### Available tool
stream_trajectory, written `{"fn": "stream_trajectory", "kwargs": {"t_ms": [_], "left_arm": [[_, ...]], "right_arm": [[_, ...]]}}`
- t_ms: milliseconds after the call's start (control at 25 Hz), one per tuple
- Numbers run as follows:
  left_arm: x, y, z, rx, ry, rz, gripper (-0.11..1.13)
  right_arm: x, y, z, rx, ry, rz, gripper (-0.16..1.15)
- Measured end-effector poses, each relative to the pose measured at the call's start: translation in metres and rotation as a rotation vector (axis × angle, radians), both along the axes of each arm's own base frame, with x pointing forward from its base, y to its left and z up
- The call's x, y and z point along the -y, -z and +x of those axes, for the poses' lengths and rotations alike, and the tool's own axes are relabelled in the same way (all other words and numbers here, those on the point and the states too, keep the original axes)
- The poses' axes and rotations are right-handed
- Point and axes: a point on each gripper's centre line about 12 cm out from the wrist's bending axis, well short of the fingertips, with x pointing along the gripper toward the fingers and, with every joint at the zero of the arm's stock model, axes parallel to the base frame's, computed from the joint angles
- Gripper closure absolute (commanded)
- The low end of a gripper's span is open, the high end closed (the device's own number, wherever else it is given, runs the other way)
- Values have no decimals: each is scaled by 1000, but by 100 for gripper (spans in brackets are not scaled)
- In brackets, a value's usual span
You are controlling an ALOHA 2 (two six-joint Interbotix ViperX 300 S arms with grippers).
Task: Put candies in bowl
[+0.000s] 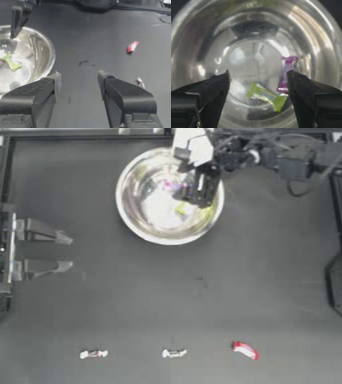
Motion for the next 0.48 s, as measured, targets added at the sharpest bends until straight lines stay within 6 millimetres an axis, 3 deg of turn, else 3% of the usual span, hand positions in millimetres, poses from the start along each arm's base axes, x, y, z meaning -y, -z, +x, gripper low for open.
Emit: {"fn": "stream_trajectory", "kwargs": {"t_ms": [240, 480], "left_arm": [[0, 0, 0, -3, 4, -1, 17], [1, 2, 0, -10, 6, -3, 17]], "right_arm": [[-26, -33, -31, 35, -23, 0, 2], [-72, -68, -81, 105, -76, -9, 2]]}}
